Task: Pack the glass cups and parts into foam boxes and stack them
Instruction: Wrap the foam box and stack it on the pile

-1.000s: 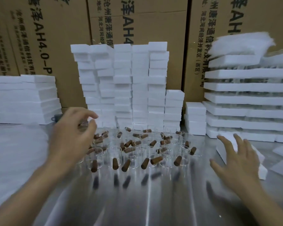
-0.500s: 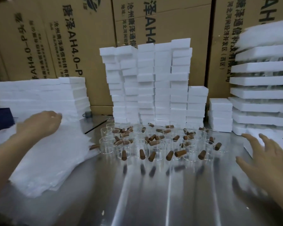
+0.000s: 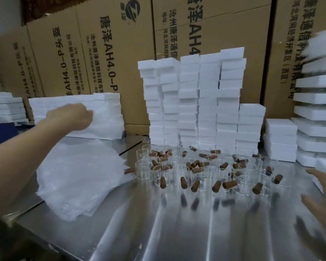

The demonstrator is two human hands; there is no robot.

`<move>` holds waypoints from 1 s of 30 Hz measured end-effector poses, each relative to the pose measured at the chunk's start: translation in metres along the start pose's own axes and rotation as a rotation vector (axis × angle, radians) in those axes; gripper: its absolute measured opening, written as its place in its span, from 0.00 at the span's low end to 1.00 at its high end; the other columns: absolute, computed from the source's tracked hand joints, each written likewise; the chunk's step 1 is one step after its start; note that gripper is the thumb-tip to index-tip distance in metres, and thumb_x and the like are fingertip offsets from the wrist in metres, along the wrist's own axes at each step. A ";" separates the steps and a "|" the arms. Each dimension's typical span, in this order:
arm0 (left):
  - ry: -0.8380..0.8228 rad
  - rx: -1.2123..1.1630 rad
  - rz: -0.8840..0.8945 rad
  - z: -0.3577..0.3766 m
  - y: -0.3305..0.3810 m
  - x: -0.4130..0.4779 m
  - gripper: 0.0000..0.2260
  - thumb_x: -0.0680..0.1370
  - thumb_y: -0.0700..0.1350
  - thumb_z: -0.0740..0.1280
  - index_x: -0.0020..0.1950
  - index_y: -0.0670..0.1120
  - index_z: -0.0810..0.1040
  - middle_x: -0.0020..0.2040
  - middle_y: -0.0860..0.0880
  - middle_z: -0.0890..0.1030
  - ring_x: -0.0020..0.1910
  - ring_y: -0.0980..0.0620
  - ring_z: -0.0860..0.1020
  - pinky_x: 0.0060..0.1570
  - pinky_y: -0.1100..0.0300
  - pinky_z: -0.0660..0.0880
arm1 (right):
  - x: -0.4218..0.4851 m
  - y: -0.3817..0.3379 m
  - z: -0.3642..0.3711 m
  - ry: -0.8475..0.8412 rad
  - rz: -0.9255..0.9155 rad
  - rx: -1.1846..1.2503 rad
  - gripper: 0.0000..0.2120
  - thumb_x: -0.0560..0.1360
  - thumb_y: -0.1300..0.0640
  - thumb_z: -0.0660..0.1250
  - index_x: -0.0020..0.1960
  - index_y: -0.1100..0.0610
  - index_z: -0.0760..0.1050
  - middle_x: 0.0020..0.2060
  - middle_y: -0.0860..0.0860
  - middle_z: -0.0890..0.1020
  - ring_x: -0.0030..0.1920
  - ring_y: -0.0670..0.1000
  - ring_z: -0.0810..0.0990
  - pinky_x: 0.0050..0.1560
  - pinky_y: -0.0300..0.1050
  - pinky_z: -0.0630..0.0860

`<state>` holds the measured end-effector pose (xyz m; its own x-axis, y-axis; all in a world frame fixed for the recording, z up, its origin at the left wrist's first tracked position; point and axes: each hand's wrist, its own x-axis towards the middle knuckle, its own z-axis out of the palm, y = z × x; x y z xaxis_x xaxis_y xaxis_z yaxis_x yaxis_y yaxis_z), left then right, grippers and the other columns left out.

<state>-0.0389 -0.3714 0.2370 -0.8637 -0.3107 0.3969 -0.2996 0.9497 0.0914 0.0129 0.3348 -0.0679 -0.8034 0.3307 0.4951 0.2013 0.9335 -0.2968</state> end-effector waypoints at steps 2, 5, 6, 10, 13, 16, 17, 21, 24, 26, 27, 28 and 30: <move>0.141 -0.049 0.094 -0.025 0.026 -0.018 0.24 0.88 0.58 0.51 0.65 0.44 0.79 0.56 0.42 0.81 0.55 0.37 0.79 0.57 0.43 0.76 | -0.009 -0.013 -0.024 0.022 0.090 0.031 0.37 0.66 0.37 0.66 0.74 0.41 0.66 0.76 0.56 0.71 0.78 0.64 0.65 0.79 0.70 0.59; 0.292 -0.098 0.276 -0.046 0.076 -0.054 0.24 0.88 0.58 0.52 0.46 0.44 0.78 0.41 0.44 0.79 0.38 0.43 0.76 0.44 0.49 0.71 | -0.030 -0.060 -0.067 0.097 0.135 -0.022 0.37 0.67 0.43 0.75 0.73 0.39 0.67 0.74 0.60 0.72 0.75 0.67 0.67 0.72 0.75 0.67; 0.323 -0.128 0.349 -0.051 0.094 -0.072 0.25 0.88 0.58 0.52 0.44 0.44 0.77 0.39 0.44 0.79 0.36 0.43 0.76 0.42 0.50 0.70 | -0.039 -0.078 -0.079 0.102 0.131 -0.064 0.37 0.68 0.45 0.77 0.74 0.40 0.68 0.74 0.61 0.72 0.75 0.67 0.68 0.72 0.74 0.68; 0.357 -0.353 0.635 -0.057 0.156 -0.148 0.26 0.89 0.59 0.52 0.37 0.47 0.72 0.32 0.49 0.76 0.33 0.44 0.75 0.34 0.54 0.64 | -0.050 -0.103 -0.101 0.051 0.199 -0.143 0.34 0.74 0.45 0.74 0.78 0.43 0.67 0.79 0.58 0.67 0.80 0.62 0.61 0.77 0.66 0.61; 0.338 -0.445 0.790 -0.035 0.189 -0.209 0.23 0.89 0.59 0.51 0.43 0.51 0.76 0.37 0.52 0.79 0.36 0.46 0.77 0.35 0.52 0.67 | -0.052 -0.102 -0.103 0.035 0.188 -0.145 0.34 0.76 0.45 0.71 0.80 0.43 0.64 0.80 0.57 0.65 0.81 0.61 0.58 0.78 0.63 0.58; 0.269 -0.449 0.931 0.018 0.218 -0.268 0.18 0.89 0.58 0.47 0.51 0.55 0.73 0.47 0.54 0.78 0.46 0.46 0.78 0.45 0.49 0.69 | -0.052 -0.103 -0.102 0.046 0.169 -0.110 0.32 0.77 0.49 0.67 0.80 0.46 0.65 0.79 0.58 0.66 0.80 0.61 0.59 0.78 0.63 0.58; 0.167 -0.408 0.968 0.039 0.225 -0.285 0.17 0.89 0.59 0.47 0.57 0.56 0.73 0.54 0.55 0.79 0.54 0.46 0.78 0.51 0.47 0.70 | -0.052 -0.105 -0.102 0.036 0.168 -0.096 0.32 0.77 0.52 0.63 0.80 0.48 0.65 0.79 0.58 0.65 0.80 0.62 0.59 0.78 0.64 0.58; -0.359 -0.206 1.031 0.107 0.249 -0.329 0.29 0.86 0.67 0.47 0.82 0.54 0.66 0.85 0.51 0.59 0.85 0.48 0.53 0.81 0.40 0.51 | -0.052 -0.106 -0.096 0.091 0.085 -0.083 0.27 0.79 0.53 0.68 0.77 0.51 0.69 0.77 0.55 0.69 0.80 0.60 0.61 0.78 0.61 0.59; -0.257 -0.384 1.106 0.124 0.263 -0.324 0.29 0.86 0.65 0.48 0.87 0.59 0.56 0.88 0.58 0.50 0.86 0.56 0.43 0.84 0.46 0.40 | -0.049 -0.110 -0.084 0.209 -0.079 0.044 0.18 0.78 0.62 0.70 0.68 0.55 0.79 0.66 0.55 0.79 0.68 0.60 0.74 0.67 0.58 0.70; -0.369 -0.465 1.216 0.126 0.274 -0.316 0.27 0.86 0.65 0.50 0.86 0.63 0.56 0.87 0.62 0.50 0.86 0.60 0.45 0.84 0.52 0.41 | -0.048 -0.114 -0.076 0.163 -0.114 0.185 0.17 0.79 0.65 0.66 0.66 0.53 0.80 0.59 0.53 0.81 0.59 0.57 0.79 0.60 0.55 0.76; -0.469 -0.456 1.266 0.127 0.279 -0.312 0.27 0.86 0.66 0.50 0.86 0.64 0.55 0.87 0.62 0.49 0.86 0.61 0.44 0.83 0.53 0.41 | -0.049 -0.116 -0.071 0.113 -0.118 0.230 0.19 0.80 0.64 0.65 0.68 0.51 0.79 0.58 0.52 0.81 0.57 0.55 0.80 0.58 0.54 0.77; -0.549 -0.423 1.299 0.130 0.284 -0.309 0.28 0.86 0.68 0.49 0.86 0.64 0.53 0.87 0.62 0.48 0.85 0.61 0.43 0.83 0.53 0.40 | -0.049 -0.116 -0.068 0.061 -0.125 0.239 0.21 0.81 0.63 0.63 0.71 0.48 0.77 0.58 0.51 0.80 0.56 0.54 0.80 0.58 0.53 0.77; -0.586 -0.365 1.318 0.137 0.290 -0.301 0.30 0.86 0.69 0.50 0.87 0.64 0.50 0.87 0.62 0.46 0.85 0.61 0.42 0.82 0.53 0.38 | -0.047 -0.113 -0.062 -0.016 -0.128 0.199 0.26 0.82 0.61 0.63 0.77 0.44 0.69 0.60 0.50 0.79 0.55 0.53 0.80 0.58 0.52 0.77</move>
<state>0.0786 -0.0077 0.0183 -0.4889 0.8718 -0.0324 0.8471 0.4833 0.2209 0.0624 0.2225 -0.0068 -0.8241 0.2074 0.5271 -0.0163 0.9215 -0.3880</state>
